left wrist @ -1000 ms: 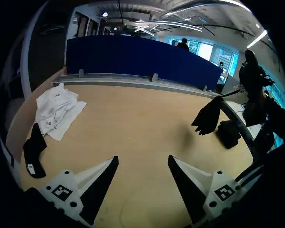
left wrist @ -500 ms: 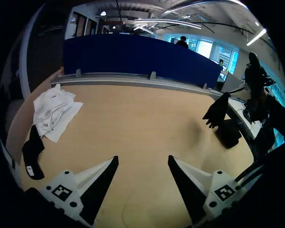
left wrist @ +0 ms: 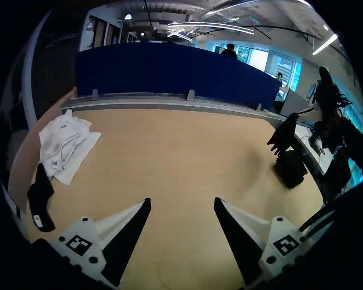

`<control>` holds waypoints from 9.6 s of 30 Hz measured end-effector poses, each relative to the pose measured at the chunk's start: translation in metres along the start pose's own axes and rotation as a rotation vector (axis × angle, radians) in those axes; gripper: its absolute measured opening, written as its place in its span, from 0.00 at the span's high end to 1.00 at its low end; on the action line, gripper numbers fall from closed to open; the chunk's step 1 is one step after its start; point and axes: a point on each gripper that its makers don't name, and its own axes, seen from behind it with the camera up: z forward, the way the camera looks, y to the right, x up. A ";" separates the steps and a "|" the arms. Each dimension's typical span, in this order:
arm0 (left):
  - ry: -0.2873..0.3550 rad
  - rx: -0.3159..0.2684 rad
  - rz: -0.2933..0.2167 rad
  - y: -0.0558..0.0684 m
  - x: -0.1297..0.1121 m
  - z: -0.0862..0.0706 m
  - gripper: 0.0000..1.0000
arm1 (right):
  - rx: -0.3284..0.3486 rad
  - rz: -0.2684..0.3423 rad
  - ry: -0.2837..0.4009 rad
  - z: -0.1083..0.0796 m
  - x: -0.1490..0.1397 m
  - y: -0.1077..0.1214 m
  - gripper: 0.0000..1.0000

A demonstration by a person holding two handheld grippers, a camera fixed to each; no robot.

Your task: Fold towel

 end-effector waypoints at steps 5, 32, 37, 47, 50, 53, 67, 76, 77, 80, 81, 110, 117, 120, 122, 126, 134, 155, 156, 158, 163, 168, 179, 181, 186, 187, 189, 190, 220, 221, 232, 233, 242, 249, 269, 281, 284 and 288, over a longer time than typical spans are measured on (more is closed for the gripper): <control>-0.001 -0.003 0.012 0.005 0.003 0.002 0.03 | -0.019 0.008 -0.008 -0.005 -0.008 0.015 0.95; -0.015 -0.038 0.054 0.028 0.003 -0.001 0.03 | -0.071 0.094 -0.083 -0.038 -0.091 0.038 0.95; -0.018 -0.043 0.058 0.030 0.001 -0.002 0.03 | -0.079 0.110 -0.102 -0.046 -0.111 0.037 0.95; -0.023 -0.049 0.065 0.032 -0.001 -0.003 0.03 | -0.092 0.130 -0.139 -0.056 -0.145 0.032 0.95; -0.024 -0.051 0.067 0.033 -0.001 -0.004 0.03 | -0.098 0.133 -0.155 -0.057 -0.156 0.030 0.95; -0.026 -0.052 0.069 0.034 -0.002 -0.004 0.03 | -0.104 0.139 -0.170 -0.058 -0.168 0.029 0.95; -0.035 -0.049 0.075 0.033 -0.005 -0.006 0.03 | -0.115 0.202 -0.273 -0.055 -0.237 0.019 0.95; -0.040 -0.043 0.081 0.035 -0.007 -0.004 0.03 | -0.115 0.268 -0.328 -0.050 -0.278 0.008 0.95; -0.041 -0.043 0.082 0.035 -0.007 -0.004 0.03 | -0.113 0.276 -0.331 -0.049 -0.281 0.007 0.95; -0.043 -0.041 0.086 0.036 -0.007 -0.004 0.03 | -0.111 0.303 -0.335 -0.046 -0.289 0.002 0.95; -0.044 -0.040 0.088 0.036 -0.007 -0.004 0.03 | -0.110 0.313 -0.337 -0.045 -0.292 0.001 0.95; -0.048 -0.034 0.098 0.044 -0.002 0.000 0.03 | -0.118 0.430 -0.347 -0.024 -0.314 -0.007 0.95; -0.047 -0.033 0.095 0.044 0.000 -0.001 0.03 | -0.124 0.435 -0.343 -0.025 -0.313 -0.008 0.94; -0.046 -0.033 0.095 0.043 0.000 0.000 0.03 | -0.130 0.426 -0.339 -0.027 -0.311 -0.007 0.89; -0.046 -0.034 0.094 0.043 -0.001 0.000 0.03 | -0.136 0.417 -0.336 -0.029 -0.311 -0.007 0.85; -0.045 -0.037 0.094 0.043 0.000 0.000 0.03 | -0.148 0.403 -0.329 -0.034 -0.309 -0.006 0.70; -0.043 -0.044 0.096 0.044 0.001 0.001 0.03 | -0.177 0.403 -0.296 -0.042 -0.303 -0.003 0.42; -0.034 -0.045 0.086 0.040 0.000 -0.002 0.03 | -0.185 0.371 -0.254 -0.055 -0.279 0.003 0.17; -0.034 -0.045 0.084 0.040 0.000 -0.002 0.03 | -0.185 0.368 -0.254 -0.056 -0.278 0.003 0.17; -0.033 -0.045 0.083 0.039 -0.001 -0.002 0.03 | -0.187 0.365 -0.249 -0.056 -0.275 0.004 0.17; -0.035 -0.047 0.084 0.040 -0.001 -0.002 0.03 | -0.198 0.361 -0.239 -0.054 -0.269 0.009 0.17; -0.035 -0.041 0.085 0.039 -0.001 -0.003 0.03 | -0.202 0.361 -0.221 -0.042 -0.257 0.019 0.17; -0.032 -0.009 0.065 0.029 0.001 -0.004 0.03 | -0.216 0.333 -0.191 -0.014 -0.225 0.051 0.17; -0.032 -0.004 0.062 0.028 0.001 -0.004 0.03 | -0.219 0.328 -0.188 -0.010 -0.220 0.057 0.17; -0.034 0.007 0.056 0.027 0.000 -0.004 0.03 | -0.228 0.316 -0.191 0.001 -0.214 0.069 0.17; -0.034 0.009 0.055 0.027 -0.001 -0.004 0.03 | -0.229 0.315 -0.194 0.002 -0.215 0.070 0.17; -0.036 0.013 0.053 0.026 -0.001 -0.004 0.03 | -0.231 0.313 -0.200 0.006 -0.215 0.073 0.17; -0.037 0.014 0.052 0.026 -0.001 -0.004 0.03 | -0.232 0.313 -0.202 0.008 -0.216 0.074 0.17; -0.046 0.032 0.047 0.024 0.001 0.003 0.03 | -0.236 0.293 -0.253 0.033 -0.233 0.082 0.17; -0.046 0.031 0.047 0.024 0.001 0.003 0.03 | -0.235 0.294 -0.249 0.032 -0.231 0.082 0.17; -0.041 0.020 0.050 0.024 0.002 0.000 0.03 | -0.243 0.308 -0.221 0.019 -0.224 0.078 0.17; -0.040 0.018 0.050 0.024 0.002 -0.001 0.03 | -0.244 0.308 -0.220 0.019 -0.224 0.077 0.17; -0.033 0.010 0.057 0.023 0.004 -0.003 0.03 | -0.254 0.311 -0.194 0.010 -0.215 0.073 0.17; -0.023 0.002 0.062 0.021 0.006 -0.005 0.03 | -0.280 0.331 -0.106 0.000 -0.192 0.071 0.17; 0.028 -0.003 0.064 0.010 0.024 -0.007 0.03 | -0.426 0.438 0.217 -0.056 -0.127 0.082 0.17; 0.100 0.026 0.082 -0.007 0.049 -0.013 0.03 | -0.442 0.454 0.354 -0.084 -0.084 0.064 0.17; 0.125 0.043 0.090 -0.015 0.058 -0.016 0.03 | -0.446 0.455 0.387 -0.090 -0.072 0.058 0.17; 0.162 0.060 0.087 -0.024 0.070 -0.018 0.03 | -0.459 0.448 0.426 -0.098 -0.057 0.049 0.17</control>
